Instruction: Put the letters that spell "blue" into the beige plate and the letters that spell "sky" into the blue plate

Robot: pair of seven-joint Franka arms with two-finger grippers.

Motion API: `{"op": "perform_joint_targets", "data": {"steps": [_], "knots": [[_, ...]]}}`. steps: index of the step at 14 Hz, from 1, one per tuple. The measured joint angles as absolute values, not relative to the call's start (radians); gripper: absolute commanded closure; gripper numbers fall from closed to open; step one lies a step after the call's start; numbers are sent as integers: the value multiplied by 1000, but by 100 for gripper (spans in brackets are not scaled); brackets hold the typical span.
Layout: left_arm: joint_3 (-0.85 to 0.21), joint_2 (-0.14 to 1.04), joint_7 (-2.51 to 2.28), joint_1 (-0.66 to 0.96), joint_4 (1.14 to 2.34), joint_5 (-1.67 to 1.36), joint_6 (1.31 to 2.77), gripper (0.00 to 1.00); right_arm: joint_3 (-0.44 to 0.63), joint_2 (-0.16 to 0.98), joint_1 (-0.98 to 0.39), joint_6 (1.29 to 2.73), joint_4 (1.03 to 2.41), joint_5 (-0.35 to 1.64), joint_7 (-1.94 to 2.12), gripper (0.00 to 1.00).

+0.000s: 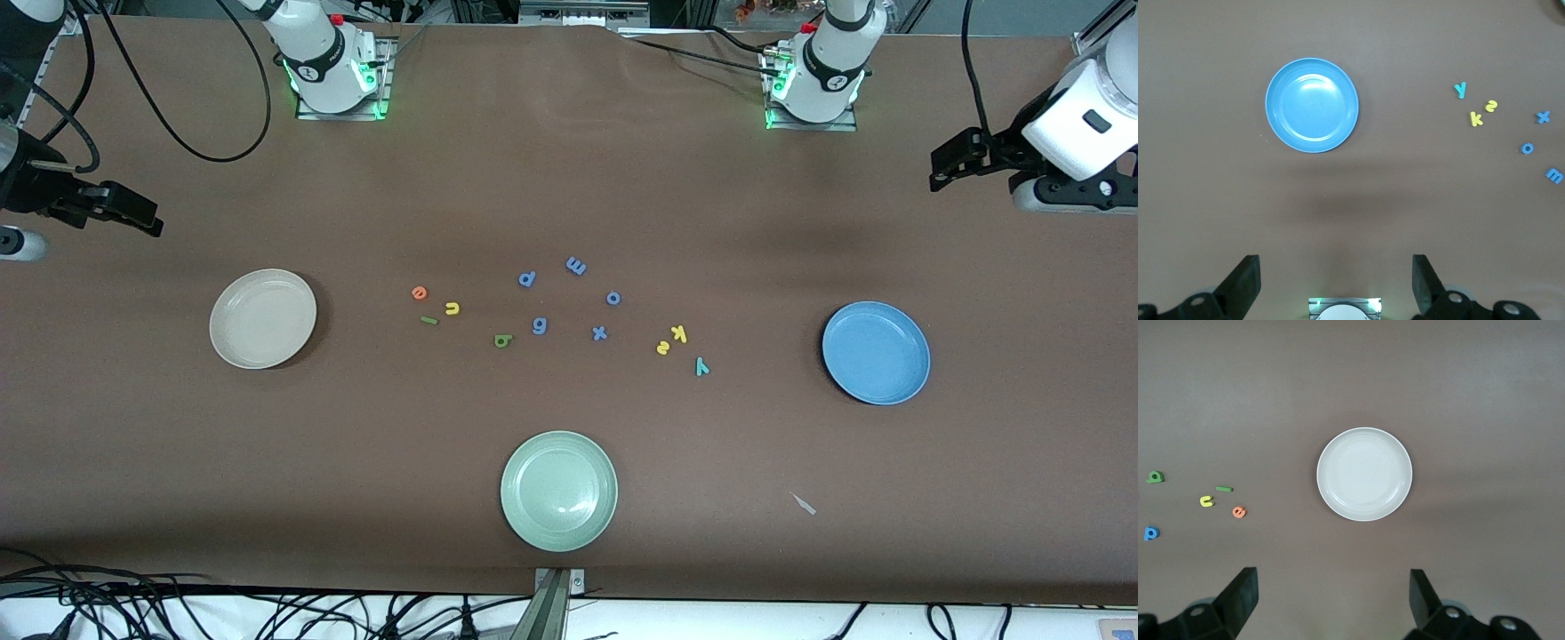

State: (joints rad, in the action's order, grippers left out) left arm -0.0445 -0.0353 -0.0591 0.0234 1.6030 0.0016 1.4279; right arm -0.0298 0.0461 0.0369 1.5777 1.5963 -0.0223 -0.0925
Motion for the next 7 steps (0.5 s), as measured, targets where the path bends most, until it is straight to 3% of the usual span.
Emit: {"op": "perform_joint_targets", "data": {"steps": [7], "knots": [[-50,-29,-58,22,1603,15,1430,0,-30,46,37,1578,1596,-22,-92,0]]}}
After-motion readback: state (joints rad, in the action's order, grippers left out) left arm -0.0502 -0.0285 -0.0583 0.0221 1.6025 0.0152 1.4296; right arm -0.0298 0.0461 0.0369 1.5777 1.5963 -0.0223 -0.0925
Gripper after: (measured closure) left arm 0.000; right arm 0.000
